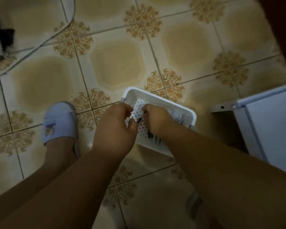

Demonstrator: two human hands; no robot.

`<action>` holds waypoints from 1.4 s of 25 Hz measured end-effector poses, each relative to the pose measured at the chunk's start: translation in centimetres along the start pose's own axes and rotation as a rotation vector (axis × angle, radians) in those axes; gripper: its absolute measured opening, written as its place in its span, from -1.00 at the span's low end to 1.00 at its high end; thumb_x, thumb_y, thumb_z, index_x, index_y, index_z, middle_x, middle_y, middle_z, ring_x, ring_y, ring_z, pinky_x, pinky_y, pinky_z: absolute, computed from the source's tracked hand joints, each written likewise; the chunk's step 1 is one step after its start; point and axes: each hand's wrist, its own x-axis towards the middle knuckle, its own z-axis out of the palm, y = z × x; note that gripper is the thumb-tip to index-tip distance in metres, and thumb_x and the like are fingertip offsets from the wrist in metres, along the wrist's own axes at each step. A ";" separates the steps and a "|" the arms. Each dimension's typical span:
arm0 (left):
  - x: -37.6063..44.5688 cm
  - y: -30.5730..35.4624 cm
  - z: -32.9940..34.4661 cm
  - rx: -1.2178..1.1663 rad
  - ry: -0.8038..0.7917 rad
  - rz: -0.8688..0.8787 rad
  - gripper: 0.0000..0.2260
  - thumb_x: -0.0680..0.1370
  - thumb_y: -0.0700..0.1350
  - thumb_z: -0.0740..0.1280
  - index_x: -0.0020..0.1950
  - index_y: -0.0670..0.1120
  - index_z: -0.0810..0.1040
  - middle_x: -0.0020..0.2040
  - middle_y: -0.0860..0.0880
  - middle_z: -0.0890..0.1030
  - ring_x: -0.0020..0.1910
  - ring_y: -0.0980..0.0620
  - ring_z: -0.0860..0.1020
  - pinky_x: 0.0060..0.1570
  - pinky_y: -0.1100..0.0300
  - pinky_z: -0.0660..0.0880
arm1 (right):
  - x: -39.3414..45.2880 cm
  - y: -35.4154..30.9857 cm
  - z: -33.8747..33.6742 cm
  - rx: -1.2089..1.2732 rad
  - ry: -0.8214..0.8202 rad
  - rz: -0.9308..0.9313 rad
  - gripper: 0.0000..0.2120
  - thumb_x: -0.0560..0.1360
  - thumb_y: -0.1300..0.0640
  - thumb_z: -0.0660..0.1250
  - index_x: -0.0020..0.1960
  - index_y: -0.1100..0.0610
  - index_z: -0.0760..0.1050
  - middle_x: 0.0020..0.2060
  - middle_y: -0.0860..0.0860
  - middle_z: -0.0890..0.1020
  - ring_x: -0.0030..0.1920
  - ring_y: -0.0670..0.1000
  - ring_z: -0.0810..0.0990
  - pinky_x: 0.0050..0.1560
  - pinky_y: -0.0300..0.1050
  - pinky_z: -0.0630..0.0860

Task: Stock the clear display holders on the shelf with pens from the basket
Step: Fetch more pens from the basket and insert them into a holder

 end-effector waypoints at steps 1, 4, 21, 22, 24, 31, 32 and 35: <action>0.5 -0.7 0.3 0.003 -0.006 -0.012 -0.74 0.54 -0.12 0.32 0.23 -0.06 0.54 0.10 0.00 0.57 0.10 0.04 0.53 0.08 0.14 0.46 | 1.7 -0.4 0.7 -0.042 -0.055 0.031 -0.70 0.62 0.16 0.18 0.33 0.14 0.45 0.24 0.17 0.56 0.20 0.18 0.55 0.22 0.01 0.47; 1.8 -1.4 1.2 0.005 -0.025 -0.019 -0.74 0.55 -0.11 0.31 0.24 -0.04 0.53 0.07 0.03 0.56 0.08 0.08 0.51 0.06 0.19 0.44 | 4.4 -1.2 2.0 -0.105 -0.032 0.158 -0.76 0.61 0.14 0.21 0.25 0.18 0.47 0.20 0.16 0.56 0.20 0.18 0.54 0.16 0.04 0.47; 4.8 1.0 12.1 0.292 -0.379 -0.418 -0.29 0.49 0.25 0.34 0.41 -0.21 0.25 0.37 -0.23 0.35 0.30 -0.21 0.43 0.18 -0.03 0.43 | -7.9 5.6 -3.8 0.202 0.365 0.019 -0.81 0.58 0.11 0.31 -0.02 0.07 0.28 -0.31 0.02 0.48 -0.34 0.02 0.49 -0.33 -0.02 0.45; 5.2 0.9 13.0 0.356 -0.392 -0.417 -0.17 0.46 0.33 0.32 0.46 -0.22 0.18 0.42 -0.25 0.28 0.35 -0.22 0.38 0.24 -0.05 0.40 | -7.7 5.8 -3.9 0.213 0.368 0.021 -0.82 0.58 0.11 0.31 -0.03 0.07 0.29 -0.31 0.01 0.48 -0.34 0.01 0.49 -0.33 -0.01 0.46; 5.5 0.8 14.7 0.377 -0.366 -0.389 -0.08 0.42 0.38 0.32 0.48 -0.24 0.13 0.42 -0.26 0.28 0.36 -0.22 0.37 0.26 -0.04 0.40 | -7.1 6.1 -4.1 0.250 0.373 0.023 -0.83 0.57 0.11 0.32 -0.04 0.06 0.30 -0.33 -0.02 0.47 -0.33 0.01 0.50 -0.31 0.02 0.49; 6.0 0.3 16.7 0.168 -0.292 -0.332 -0.56 0.47 0.12 0.43 0.18 -0.12 0.43 0.08 -0.12 0.57 0.02 -0.12 0.58 -0.08 0.08 0.51 | -5.8 7.5 -4.8 0.257 0.376 0.003 -0.85 0.58 0.11 0.31 0.00 0.06 0.33 -0.32 -0.04 0.48 -0.31 0.00 0.51 -0.26 0.05 0.52; 6.2 0.1 16.4 0.130 -0.297 -0.334 -0.65 0.49 0.08 0.42 0.12 -0.11 0.47 0.02 -0.10 0.60 -0.06 -0.10 0.57 -0.14 0.12 0.48 | -5.8 7.5 -4.8 0.257 0.380 0.000 -0.85 0.58 0.11 0.31 -0.01 0.06 0.33 -0.33 -0.05 0.47 -0.32 -0.01 0.50 -0.27 0.02 0.51; 6.1 0.1 15.3 0.033 -0.264 -0.391 -0.75 0.52 0.02 0.38 0.07 -0.12 0.51 -0.07 -0.08 0.59 -0.17 -0.05 0.54 -0.16 0.12 0.52 | -6.2 7.0 -4.8 0.254 0.366 -0.017 -0.85 0.59 0.11 0.31 0.00 0.07 0.32 -0.35 -0.06 0.45 -0.35 -0.04 0.47 -0.32 -0.05 0.45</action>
